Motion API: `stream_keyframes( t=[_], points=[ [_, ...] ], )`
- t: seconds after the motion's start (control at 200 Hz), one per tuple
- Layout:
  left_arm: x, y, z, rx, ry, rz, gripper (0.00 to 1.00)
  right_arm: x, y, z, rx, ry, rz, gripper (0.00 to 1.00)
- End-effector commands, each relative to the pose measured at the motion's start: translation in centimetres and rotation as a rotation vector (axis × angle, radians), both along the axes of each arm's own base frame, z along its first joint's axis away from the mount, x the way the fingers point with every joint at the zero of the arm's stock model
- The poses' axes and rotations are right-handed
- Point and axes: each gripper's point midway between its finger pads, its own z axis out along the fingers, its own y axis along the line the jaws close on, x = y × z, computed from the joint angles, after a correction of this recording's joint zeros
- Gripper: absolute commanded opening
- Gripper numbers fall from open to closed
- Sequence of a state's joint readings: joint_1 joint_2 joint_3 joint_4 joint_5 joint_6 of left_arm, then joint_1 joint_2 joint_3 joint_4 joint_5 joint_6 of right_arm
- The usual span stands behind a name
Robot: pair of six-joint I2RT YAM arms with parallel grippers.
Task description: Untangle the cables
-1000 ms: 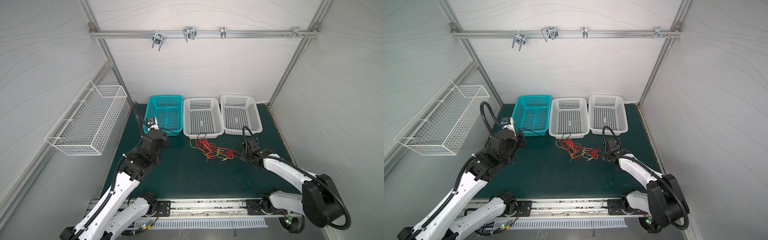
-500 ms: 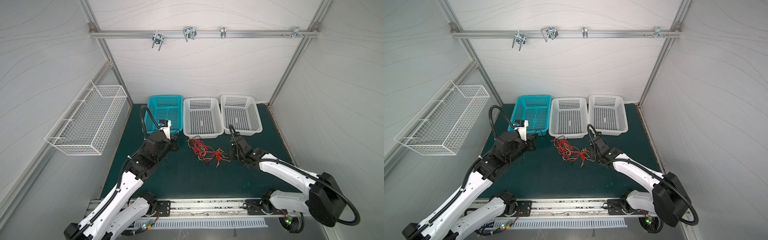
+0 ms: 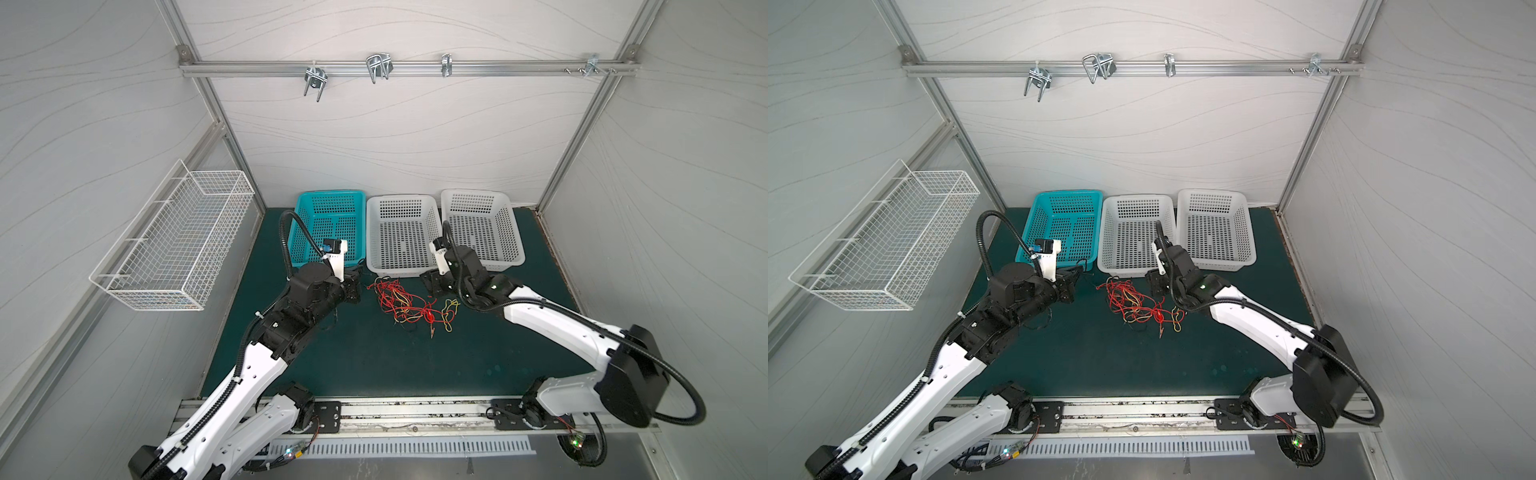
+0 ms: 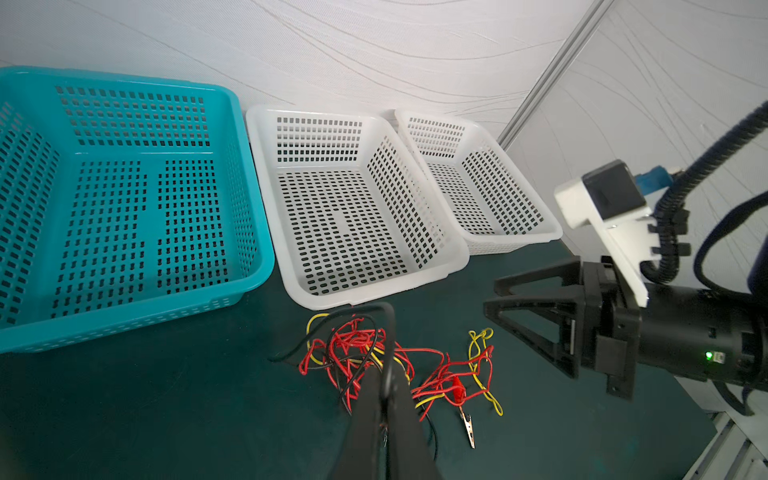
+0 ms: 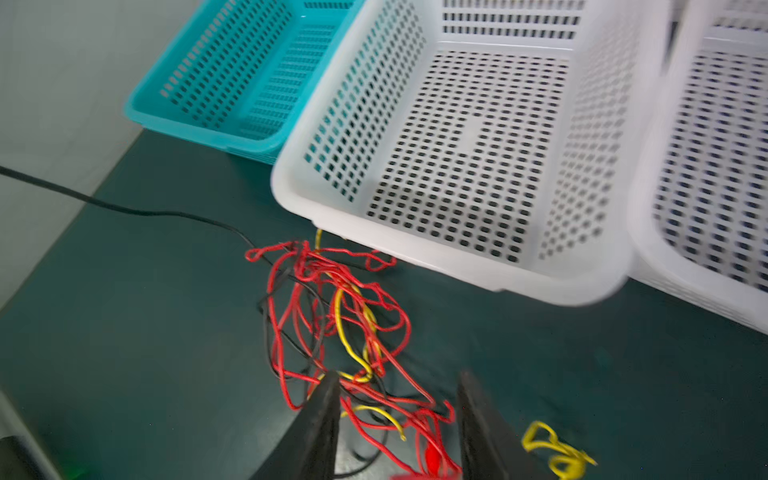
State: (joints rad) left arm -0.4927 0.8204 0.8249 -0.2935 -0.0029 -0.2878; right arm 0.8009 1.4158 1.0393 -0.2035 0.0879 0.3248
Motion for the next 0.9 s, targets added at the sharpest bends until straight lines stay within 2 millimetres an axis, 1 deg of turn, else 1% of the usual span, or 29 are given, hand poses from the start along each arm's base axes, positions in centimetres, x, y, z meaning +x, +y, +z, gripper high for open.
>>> stream_keyframes(
  t=[0.0, 0.095, 0.275, 0.34, 0.415, 0.54, 0.635, 0.715, 0.77, 0.815, 0.896],
  points=[
    [0.2, -0.1, 0.9, -0.020, -0.039, -0.002, 0.00, -0.2, 3.7, -0.2, 0.063, 0.052, 0.080, 0.49],
    [0.1, 0.0, 0.8, -0.016, -0.034, 0.002, 0.00, 0.6, 5.3, -1.1, 0.088, 0.114, 0.066, 0.49],
    [0.0, 0.2, 0.6, -0.013, -0.033, 0.013, 0.00, 1.1, 8.3, -3.0, 0.146, 0.213, 0.100, 0.49],
    [0.0, 0.3, 0.6, -0.012, -0.031, 0.013, 0.00, 1.1, 9.1, -3.5, 0.158, 0.240, 0.112, 0.49],
    [0.0, 0.3, 0.6, -0.014, -0.033, 0.015, 0.00, 1.0, 10.0, -3.7, 0.182, 0.250, 0.132, 0.49],
    [0.1, 0.3, 0.6, -0.018, -0.037, 0.016, 0.00, 1.0, 11.1, -4.3, 0.194, 0.274, 0.156, 0.45],
    [0.1, 0.3, 0.6, -0.019, -0.035, 0.018, 0.00, 0.9, 11.6, -4.9, 0.185, 0.291, 0.168, 0.33],
    [0.1, 0.3, 0.5, -0.019, -0.032, 0.021, 0.00, 0.9, 11.9, -5.0, 0.187, 0.295, 0.177, 0.14],
    [0.2, 0.3, 0.4, -0.019, -0.029, 0.022, 0.00, 0.8, 11.9, -4.6, 0.190, 0.282, 0.193, 0.00],
    [0.2, 0.4, 0.3, -0.016, -0.028, 0.026, 0.00, 0.6, 11.8, -4.1, 0.188, 0.259, 0.205, 0.00],
    [0.3, 0.5, 0.0, -0.007, -0.021, 0.036, 0.00, 0.3, 11.3, -2.5, 0.189, 0.194, 0.231, 0.00]
  ],
)
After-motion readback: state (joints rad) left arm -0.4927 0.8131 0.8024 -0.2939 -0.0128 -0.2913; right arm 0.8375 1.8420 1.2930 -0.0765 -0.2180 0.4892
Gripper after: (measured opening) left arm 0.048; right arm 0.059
